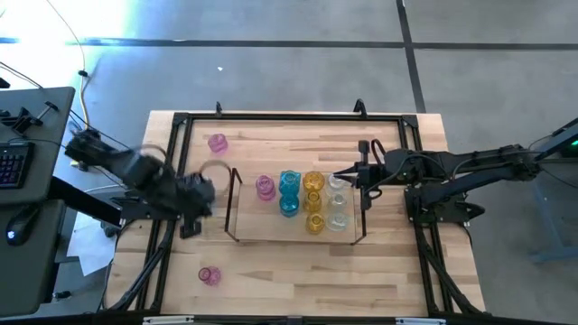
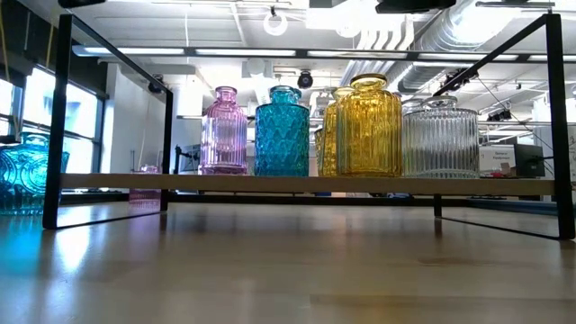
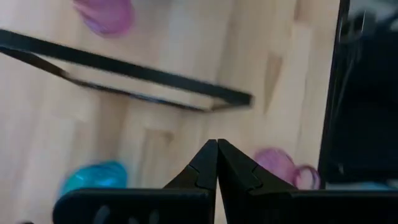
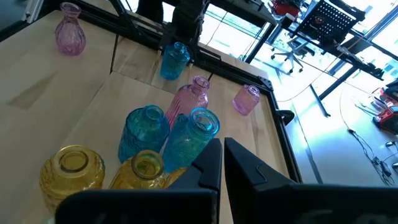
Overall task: Sort vases onto shelf
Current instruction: Put the bottom purple vase on the shelf aligned with the other purple vase
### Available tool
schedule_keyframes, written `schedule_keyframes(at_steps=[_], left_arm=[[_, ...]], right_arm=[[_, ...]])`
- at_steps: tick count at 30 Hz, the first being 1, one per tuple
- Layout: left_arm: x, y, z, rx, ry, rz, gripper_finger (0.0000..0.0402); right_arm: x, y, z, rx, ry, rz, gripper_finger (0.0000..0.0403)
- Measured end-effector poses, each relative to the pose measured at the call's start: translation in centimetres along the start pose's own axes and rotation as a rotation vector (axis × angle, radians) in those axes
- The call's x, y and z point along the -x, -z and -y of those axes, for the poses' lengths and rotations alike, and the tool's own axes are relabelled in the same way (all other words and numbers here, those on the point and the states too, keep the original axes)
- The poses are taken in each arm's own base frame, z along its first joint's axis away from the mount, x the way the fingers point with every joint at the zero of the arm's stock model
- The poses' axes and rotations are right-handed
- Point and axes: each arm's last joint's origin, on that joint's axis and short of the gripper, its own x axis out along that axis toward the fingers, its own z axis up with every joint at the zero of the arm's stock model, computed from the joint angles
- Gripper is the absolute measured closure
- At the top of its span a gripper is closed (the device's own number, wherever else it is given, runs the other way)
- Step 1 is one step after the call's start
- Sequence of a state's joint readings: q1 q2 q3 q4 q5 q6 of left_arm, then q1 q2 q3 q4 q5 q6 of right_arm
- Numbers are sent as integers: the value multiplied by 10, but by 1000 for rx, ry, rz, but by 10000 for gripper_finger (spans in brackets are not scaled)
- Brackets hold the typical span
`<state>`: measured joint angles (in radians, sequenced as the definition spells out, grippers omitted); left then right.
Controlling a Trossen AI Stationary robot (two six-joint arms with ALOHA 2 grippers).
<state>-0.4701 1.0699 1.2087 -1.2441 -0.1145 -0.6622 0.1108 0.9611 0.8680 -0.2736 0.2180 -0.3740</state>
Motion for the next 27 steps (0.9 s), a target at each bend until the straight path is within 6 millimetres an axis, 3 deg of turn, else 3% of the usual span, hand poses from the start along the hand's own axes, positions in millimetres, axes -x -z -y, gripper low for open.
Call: schedule_keyframes(at_steps=[7,14,19,27], left_arm=[[-38,17,58,40,24,-221,402],[-53,22,107,68,13,-278,399],[-71,22,126,51,-32,-292,373],[-93,21,128,93,-103,-345,303]], right_arm=[[-2,0,-1,-8,-2,-4,403],[-2,-1,0,-17,1,4,403],[-2,-1,0,-43,1,5,403],[-2,0,-1,-44,0,2,403]])
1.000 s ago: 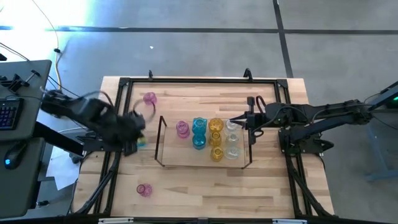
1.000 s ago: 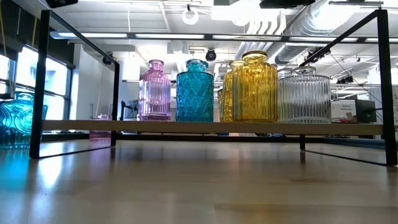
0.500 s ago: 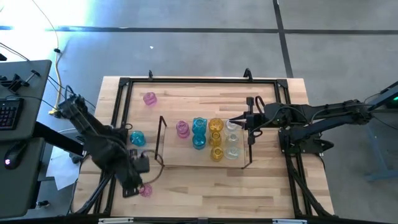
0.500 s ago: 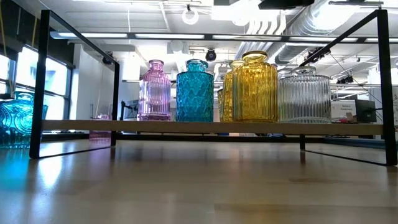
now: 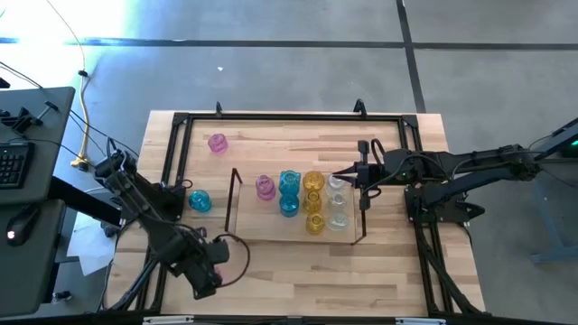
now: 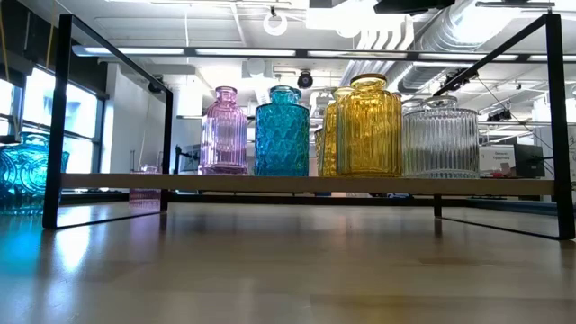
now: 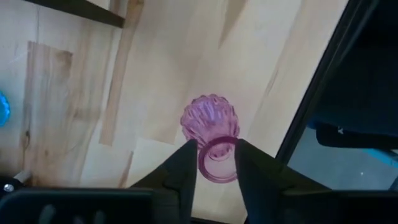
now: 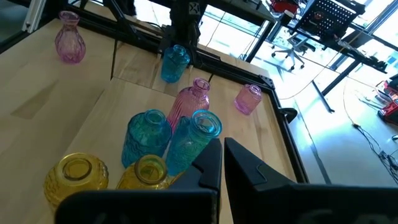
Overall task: Sort vases onto shelf
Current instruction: Put the bottom purple vase on the shelf aligned with the other purple vase
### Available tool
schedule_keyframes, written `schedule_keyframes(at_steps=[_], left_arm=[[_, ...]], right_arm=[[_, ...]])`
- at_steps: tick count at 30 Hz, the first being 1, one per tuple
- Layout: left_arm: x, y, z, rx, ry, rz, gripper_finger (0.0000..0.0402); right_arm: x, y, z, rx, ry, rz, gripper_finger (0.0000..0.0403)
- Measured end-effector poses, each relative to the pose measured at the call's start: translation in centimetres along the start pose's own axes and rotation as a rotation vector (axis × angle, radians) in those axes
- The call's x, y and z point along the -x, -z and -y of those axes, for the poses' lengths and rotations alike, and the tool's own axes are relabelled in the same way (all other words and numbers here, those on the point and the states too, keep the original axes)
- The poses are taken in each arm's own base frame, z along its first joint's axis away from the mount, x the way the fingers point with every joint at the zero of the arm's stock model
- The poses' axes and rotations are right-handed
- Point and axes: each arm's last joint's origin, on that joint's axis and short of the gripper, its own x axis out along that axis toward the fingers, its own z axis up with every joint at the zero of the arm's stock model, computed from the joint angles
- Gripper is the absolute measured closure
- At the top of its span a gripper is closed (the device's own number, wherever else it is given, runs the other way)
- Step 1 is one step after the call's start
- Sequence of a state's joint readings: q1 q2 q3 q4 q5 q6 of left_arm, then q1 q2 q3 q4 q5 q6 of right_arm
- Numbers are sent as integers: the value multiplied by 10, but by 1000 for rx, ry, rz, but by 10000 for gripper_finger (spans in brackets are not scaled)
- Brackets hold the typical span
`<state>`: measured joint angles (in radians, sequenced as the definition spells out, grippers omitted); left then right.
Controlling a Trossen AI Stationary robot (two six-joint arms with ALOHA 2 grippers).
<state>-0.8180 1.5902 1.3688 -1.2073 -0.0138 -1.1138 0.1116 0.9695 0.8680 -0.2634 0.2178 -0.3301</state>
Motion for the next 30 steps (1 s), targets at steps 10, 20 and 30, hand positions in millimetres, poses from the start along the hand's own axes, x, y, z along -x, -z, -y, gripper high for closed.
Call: schedule_keyframes(at_steps=[10,20,30], left_arm=[[0,1,0,-42,12,-22,275],[-22,5,-4,-57,21,-82,275],[-33,6,-3,-83,70,-83,275]], right_arm=[[0,1,0,-14,-3,-8,403],[0,1,0,-14,-3,-8,403],[0,1,0,-14,-3,-8,403]])
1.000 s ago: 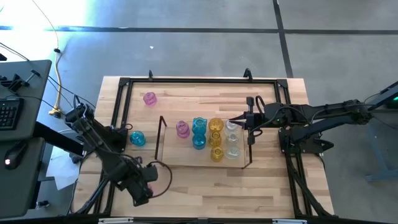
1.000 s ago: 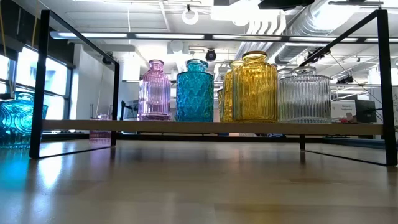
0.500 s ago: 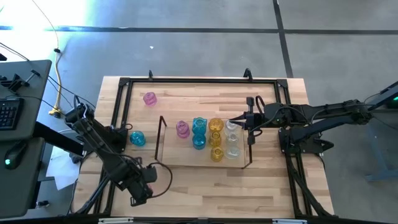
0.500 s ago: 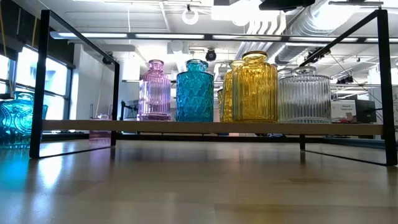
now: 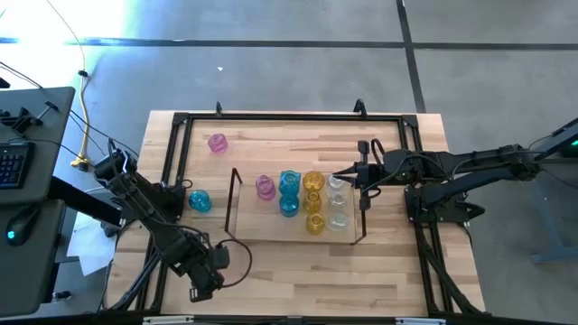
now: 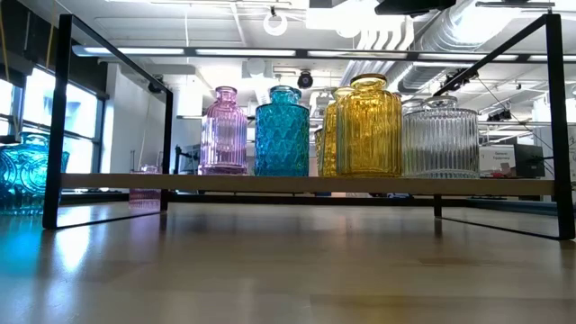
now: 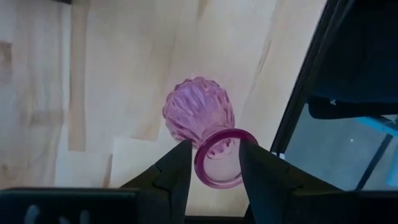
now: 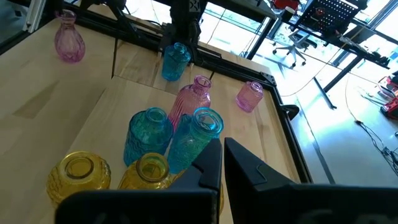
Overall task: Sort vases onto shelf
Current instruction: Put the bottom purple vase on the shelf aligned with the other purple vase
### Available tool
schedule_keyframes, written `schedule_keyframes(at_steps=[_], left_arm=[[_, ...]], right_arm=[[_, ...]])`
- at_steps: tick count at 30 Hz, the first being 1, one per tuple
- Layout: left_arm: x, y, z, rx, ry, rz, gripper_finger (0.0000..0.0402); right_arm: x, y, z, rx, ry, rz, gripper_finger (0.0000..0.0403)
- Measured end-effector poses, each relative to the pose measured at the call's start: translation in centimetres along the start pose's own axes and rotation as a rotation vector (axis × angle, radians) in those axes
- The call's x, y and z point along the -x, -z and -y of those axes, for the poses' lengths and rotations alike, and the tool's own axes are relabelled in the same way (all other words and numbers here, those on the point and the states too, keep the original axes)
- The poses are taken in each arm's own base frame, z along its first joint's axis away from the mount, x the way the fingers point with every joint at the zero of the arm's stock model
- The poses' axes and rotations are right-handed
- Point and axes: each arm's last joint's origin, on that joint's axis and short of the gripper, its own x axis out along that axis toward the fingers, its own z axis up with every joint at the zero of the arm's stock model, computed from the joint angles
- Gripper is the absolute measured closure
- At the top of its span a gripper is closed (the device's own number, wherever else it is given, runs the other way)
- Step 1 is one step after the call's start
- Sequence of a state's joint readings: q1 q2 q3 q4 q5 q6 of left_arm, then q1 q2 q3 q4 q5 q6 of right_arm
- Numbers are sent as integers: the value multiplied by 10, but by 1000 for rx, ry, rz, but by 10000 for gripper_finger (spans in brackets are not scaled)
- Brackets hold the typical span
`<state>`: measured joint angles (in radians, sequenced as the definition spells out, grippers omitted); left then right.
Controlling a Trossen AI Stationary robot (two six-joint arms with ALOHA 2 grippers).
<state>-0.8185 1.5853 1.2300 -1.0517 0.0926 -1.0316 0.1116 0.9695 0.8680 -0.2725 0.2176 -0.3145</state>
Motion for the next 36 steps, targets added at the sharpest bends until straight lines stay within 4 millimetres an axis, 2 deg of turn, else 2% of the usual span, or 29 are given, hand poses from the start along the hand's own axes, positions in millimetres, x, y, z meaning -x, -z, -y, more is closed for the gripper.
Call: schedule_keyframes(at_steps=[7,16,26,29,34,36], left_arm=[[-1,0,0,-5,3,3,279],[-3,0,-2,-19,-25,-6,316],[-4,3,-5,-28,-49,-39,313],[-3,2,-6,-39,-48,-39,328],[-3,-4,-9,-61,-29,-50,385],[-2,-7,-10,-70,-7,-75,393]], right_arm=[[0,0,0,0,0,0,403],[0,0,0,0,0,0,403],[0,0,0,0,0,0,403],[0,0,0,0,-1,0,403],[0,0,0,0,0,1,403],[0,0,0,0,-1,0,403]])
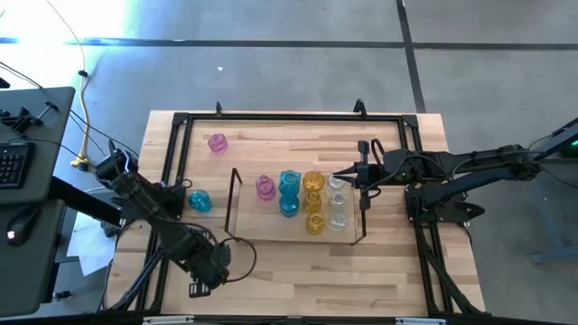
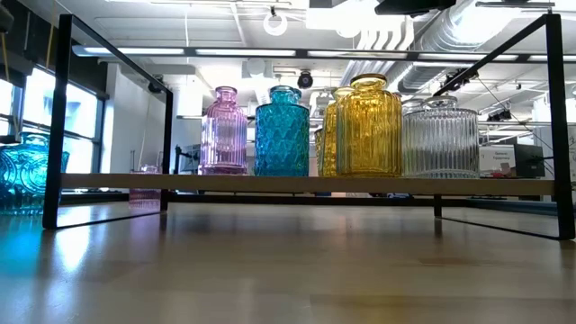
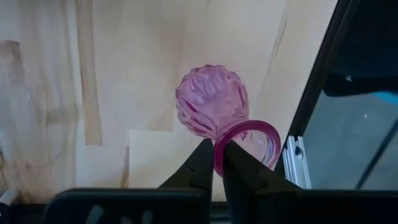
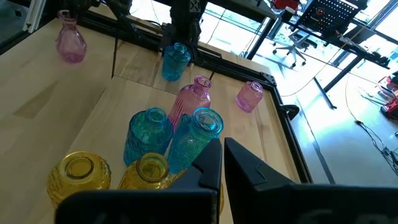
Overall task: Sort vases onto shelf
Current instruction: Put the bottom purple vase on the shelf aligned with the other purple vase
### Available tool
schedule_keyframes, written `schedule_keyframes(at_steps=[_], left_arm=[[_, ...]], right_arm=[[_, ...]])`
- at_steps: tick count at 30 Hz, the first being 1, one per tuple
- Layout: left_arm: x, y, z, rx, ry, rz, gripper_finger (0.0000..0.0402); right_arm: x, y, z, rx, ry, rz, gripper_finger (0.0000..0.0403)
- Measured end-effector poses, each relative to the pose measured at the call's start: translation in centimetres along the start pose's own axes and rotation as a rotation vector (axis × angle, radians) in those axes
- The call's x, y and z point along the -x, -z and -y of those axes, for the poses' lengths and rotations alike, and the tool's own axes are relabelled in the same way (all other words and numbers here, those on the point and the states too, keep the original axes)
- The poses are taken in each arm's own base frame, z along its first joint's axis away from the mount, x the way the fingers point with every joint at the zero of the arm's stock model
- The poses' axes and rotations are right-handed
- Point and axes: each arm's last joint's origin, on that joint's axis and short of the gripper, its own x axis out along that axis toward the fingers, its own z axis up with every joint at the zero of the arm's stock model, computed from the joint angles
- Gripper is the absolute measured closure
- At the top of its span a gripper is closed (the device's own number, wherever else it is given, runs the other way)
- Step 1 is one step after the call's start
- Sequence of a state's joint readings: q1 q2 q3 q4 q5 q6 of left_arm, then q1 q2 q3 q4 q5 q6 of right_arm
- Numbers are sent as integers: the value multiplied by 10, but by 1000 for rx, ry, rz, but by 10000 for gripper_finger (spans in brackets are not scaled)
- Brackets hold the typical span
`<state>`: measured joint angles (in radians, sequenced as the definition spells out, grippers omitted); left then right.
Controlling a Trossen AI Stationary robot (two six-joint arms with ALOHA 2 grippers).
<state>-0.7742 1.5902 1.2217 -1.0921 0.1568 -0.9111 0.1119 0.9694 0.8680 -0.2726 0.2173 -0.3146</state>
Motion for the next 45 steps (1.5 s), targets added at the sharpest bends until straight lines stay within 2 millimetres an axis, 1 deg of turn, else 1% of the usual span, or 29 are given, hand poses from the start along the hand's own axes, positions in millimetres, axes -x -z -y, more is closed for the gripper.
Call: schedule_keyframes(at_steps=[3,7,12,15,21,24,27,31,36,41,45], left_arm=[[3,-4,-2,-17,29,-23,392],[17,-15,-2,-41,73,13,396],[50,-36,-4,-40,145,116,396],[72,-49,-9,-56,184,186,397],[112,-76,-31,-75,222,324,397],[129,-86,-48,-74,212,369,398],[141,-91,-68,-43,177,376,398],[148,-96,-95,29,127,354,398],[149,-106,-121,112,111,342,398],[142,-121,-139,148,87,320,398],[132,-133,-149,166,82,280,398]], right_arm=[[0,0,0,0,0,0,403],[0,0,0,0,0,0,403],[0,0,0,0,0,0,403],[0,0,0,-1,0,0,403],[0,0,0,-1,0,0,403],[0,0,0,-1,0,0,403],[0,1,0,1,-2,-7,403],[0,2,0,3,-6,-16,403],[0,2,-1,2,-7,-19,403],[0,2,-1,2,-7,-20,403],[0,2,-1,2,-31,-13,403]])
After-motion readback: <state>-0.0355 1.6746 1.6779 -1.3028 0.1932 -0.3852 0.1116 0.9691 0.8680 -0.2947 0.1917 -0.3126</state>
